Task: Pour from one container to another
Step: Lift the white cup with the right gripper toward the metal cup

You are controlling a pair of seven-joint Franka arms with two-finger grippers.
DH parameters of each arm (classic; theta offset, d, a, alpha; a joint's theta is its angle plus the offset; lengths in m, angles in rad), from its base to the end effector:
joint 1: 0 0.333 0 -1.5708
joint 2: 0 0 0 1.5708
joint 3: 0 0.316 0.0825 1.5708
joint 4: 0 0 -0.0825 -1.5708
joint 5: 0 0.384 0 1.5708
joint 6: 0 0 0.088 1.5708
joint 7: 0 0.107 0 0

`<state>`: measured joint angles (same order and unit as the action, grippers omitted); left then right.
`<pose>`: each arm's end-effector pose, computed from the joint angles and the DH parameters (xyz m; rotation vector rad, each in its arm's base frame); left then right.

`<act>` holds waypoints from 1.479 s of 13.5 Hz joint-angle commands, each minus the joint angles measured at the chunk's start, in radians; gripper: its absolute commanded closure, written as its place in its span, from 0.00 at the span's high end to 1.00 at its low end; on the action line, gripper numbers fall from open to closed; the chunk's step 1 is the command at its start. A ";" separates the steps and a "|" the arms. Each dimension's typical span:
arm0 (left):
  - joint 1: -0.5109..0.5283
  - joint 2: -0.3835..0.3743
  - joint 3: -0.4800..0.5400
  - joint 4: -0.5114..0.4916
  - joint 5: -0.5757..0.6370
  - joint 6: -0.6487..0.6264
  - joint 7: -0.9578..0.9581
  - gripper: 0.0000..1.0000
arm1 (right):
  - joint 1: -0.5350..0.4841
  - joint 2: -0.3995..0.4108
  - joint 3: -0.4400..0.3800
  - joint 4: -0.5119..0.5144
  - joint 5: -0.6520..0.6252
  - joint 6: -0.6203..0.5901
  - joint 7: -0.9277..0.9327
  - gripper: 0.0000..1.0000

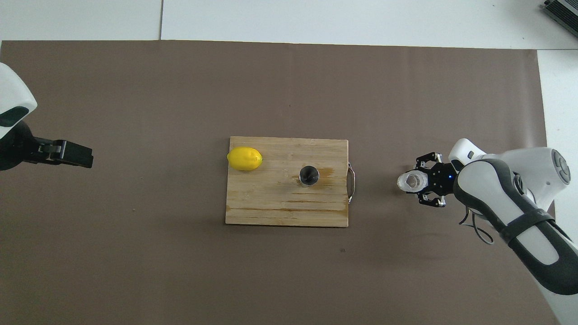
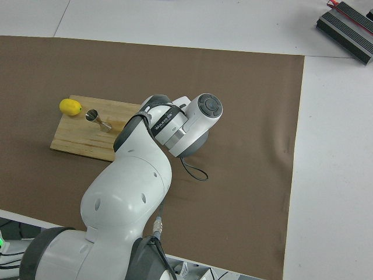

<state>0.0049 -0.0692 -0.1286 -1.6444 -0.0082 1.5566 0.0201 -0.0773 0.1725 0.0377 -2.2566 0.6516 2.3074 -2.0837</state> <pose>0.5265 -0.0688 0.6258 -3.1317 0.2250 0.0300 0.5265 -0.0086 0.2794 -1.9651 -1.9603 -0.4840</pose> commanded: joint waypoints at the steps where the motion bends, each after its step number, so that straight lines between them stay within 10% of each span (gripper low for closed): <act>1: 0.010 -0.018 -0.008 -0.009 -0.015 -0.016 0.006 1.00 | 0.034 -0.050 0.008 0.015 0.033 0.010 0.065 0.18; 7: -0.006 -0.023 0.035 -0.009 -0.016 -0.021 0.015 1.00 | 0.169 -0.082 0.008 0.126 -0.003 0.003 0.359 0.14; 20: 0.003 -0.029 0.032 -0.018 -0.015 -0.015 0.006 1.00 | 0.431 -0.047 0.010 0.328 -0.538 -0.065 0.898 0.15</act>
<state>0.0052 -0.0755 -0.0984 -1.6446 -0.0132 1.5504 0.0217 0.3420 0.1121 0.0486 -1.9602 0.1695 2.2672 -1.2087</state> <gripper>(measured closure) 0.000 0.480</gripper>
